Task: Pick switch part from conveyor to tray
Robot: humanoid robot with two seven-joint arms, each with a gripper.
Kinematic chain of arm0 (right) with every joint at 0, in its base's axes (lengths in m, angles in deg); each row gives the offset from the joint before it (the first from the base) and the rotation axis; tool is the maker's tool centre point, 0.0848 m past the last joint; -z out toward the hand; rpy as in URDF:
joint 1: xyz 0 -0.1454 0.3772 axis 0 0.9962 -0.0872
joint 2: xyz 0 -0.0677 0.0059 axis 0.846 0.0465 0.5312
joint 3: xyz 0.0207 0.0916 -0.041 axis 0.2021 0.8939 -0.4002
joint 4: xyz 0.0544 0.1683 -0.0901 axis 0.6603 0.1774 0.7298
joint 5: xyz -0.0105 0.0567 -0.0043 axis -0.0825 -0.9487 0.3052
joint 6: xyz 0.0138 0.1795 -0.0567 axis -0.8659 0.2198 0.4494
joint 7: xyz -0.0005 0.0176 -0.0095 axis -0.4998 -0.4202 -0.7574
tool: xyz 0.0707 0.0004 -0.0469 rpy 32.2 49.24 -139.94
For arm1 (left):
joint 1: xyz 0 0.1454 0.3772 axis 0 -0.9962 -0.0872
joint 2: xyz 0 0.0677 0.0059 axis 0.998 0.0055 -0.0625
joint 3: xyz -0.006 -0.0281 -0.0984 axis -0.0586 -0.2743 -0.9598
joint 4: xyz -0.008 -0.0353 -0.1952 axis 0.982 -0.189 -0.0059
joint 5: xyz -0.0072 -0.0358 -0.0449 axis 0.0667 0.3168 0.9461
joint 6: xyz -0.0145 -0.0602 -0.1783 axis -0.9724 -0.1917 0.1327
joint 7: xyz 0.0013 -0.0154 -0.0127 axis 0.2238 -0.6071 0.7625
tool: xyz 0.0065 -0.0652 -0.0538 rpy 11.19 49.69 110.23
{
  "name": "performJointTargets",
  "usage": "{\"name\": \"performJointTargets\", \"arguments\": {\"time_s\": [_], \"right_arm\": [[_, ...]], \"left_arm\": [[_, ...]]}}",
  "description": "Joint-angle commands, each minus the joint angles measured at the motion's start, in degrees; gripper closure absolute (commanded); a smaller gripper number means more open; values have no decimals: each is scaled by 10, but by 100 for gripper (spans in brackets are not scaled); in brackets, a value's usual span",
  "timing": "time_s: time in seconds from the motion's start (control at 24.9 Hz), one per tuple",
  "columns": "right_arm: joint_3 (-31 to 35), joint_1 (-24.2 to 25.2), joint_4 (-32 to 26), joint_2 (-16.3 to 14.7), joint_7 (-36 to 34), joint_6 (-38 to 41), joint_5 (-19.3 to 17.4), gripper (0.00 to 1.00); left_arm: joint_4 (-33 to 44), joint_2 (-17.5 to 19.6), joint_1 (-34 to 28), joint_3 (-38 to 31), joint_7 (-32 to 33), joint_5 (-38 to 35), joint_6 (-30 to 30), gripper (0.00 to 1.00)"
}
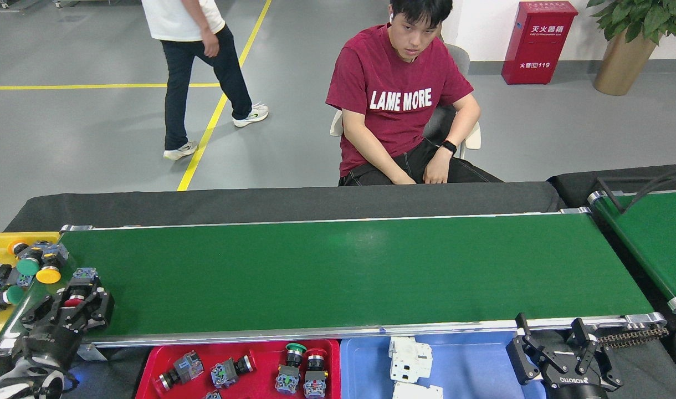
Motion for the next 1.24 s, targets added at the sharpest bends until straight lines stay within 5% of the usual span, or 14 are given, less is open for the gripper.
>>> {"name": "performJointTargets", "arguments": {"time_s": [0.0, 0.12, 0.16, 0.2, 0.24, 0.56, 0.72, 1.2], "right_arm": [[3, -6, -9, -2, -3, 2, -1, 2], [3, -8, -9, -1, -3, 2, -1, 2], [3, -7, -9, -1, -3, 2, -1, 2], [3, -7, -9, -1, -4, 2, -1, 2], [3, -7, -9, -2, -4, 2, -1, 2], [3, -7, -10, -2, -4, 2, -1, 2], [4, -7, -10, -3, -4, 2, -1, 2], [3, -9, -10, -3, -4, 4, -1, 2]], "left_arm": [[92, 2, -55, 1, -1, 13, -87, 87], [198, -24, -155, 16, 23, 14, -103, 64], [220, -38, -174, 25, 44, 14, -103, 42], [236, -53, -183, 27, 59, 13, -103, 7], [243, -66, -186, 27, 61, 13, -103, 0], [252, -125, -188, -49, 61, 16, -103, 0], [240, -162, -189, -142, 61, 12, -30, 0], [232, -158, -158, -145, 65, 1, 29, 0]]}}
